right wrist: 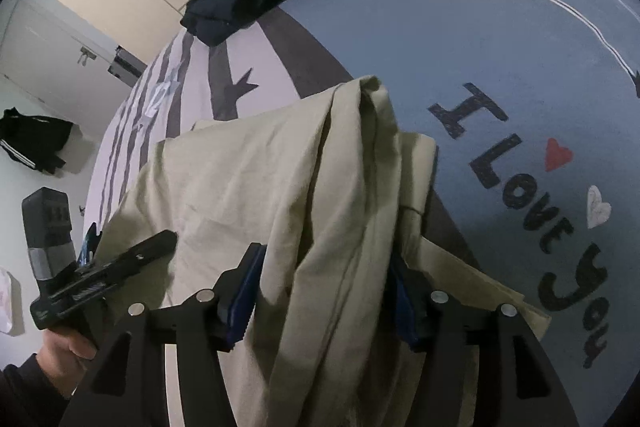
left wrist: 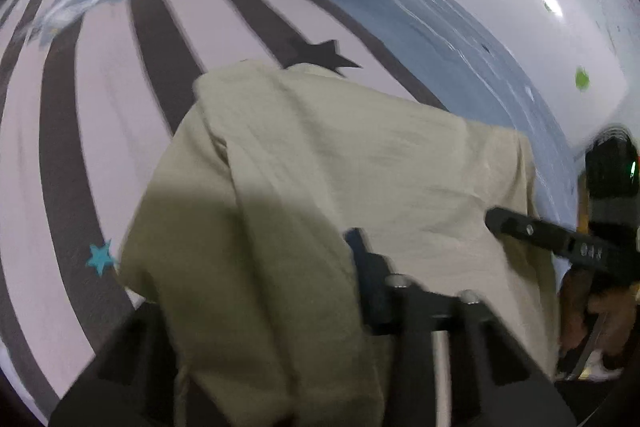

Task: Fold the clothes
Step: 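Lift the khaki bundle with both grippers and fold it over itself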

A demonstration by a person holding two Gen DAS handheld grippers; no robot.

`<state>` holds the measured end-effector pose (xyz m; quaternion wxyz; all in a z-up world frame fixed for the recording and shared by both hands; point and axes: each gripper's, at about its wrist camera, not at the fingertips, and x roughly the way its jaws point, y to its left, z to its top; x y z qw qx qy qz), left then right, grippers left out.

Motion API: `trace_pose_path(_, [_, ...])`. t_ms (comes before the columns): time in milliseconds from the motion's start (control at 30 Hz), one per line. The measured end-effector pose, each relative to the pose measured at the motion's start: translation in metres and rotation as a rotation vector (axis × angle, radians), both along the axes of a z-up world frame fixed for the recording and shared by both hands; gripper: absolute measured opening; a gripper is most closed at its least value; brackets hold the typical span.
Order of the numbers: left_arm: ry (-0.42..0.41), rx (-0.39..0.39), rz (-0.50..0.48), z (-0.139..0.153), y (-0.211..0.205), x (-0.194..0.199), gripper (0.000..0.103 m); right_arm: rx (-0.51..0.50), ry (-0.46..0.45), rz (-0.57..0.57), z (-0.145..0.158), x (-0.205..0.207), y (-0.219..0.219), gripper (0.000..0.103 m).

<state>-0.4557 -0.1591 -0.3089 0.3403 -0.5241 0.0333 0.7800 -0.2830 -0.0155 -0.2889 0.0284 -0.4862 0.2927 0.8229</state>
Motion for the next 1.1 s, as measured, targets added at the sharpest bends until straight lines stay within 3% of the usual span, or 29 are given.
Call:
trace_pose_path(33, [0.022,-0.01,-0.01,0.003,0.003,0.003,0.017,0.007,0.008,0.011,0.001,0.001,-0.001,0.032])
trace_pose_path(167, [0.078,0.023,-0.02,0.025,0.005,0.011,0.014,0.012,0.048,0.009,0.015,0.013,0.001,0.012])
trace_pose_path(433, [0.089,0.132,-0.165,0.065,0.023,0.033,0.013,0.037,0.083,-0.117,0.066,0.089,-0.011,0.006])
trace_pose_path(567, [0.096,0.094,-0.308,0.063,0.042,0.046,0.015,0.03,0.075,-0.213,0.084,0.116,-0.021,0.006])
trace_pose_path(667, [0.128,0.025,-0.348,0.054,0.051,0.051,0.029,0.032,0.053,-0.265,0.077,0.129,-0.027,0.006])
trace_pose_path(733, [0.158,-0.027,-0.315,0.048,0.047,0.052,0.045,0.048,0.043,-0.29,0.064,0.133,-0.027,0.008])
trace_pose_path(800, [0.186,-0.06,-0.258,0.046,0.043,0.046,0.053,0.043,0.029,-0.301,0.051,0.129,-0.017,0.019])
trace_pose_path(867, [0.198,-0.074,-0.185,0.047,0.033,0.041,0.072,0.038,0.015,-0.311,0.037,0.124,-0.008,0.027])
trace_pose_path(967, [0.17,-0.081,-0.139,0.044,0.017,0.036,0.079,0.045,0.007,-0.345,0.035,0.127,0.005,0.05])
trace_pose_path(1100, [0.064,-0.106,-0.148,0.031,0.004,0.034,0.084,0.016,-0.005,-0.369,0.037,0.149,0.013,0.058])
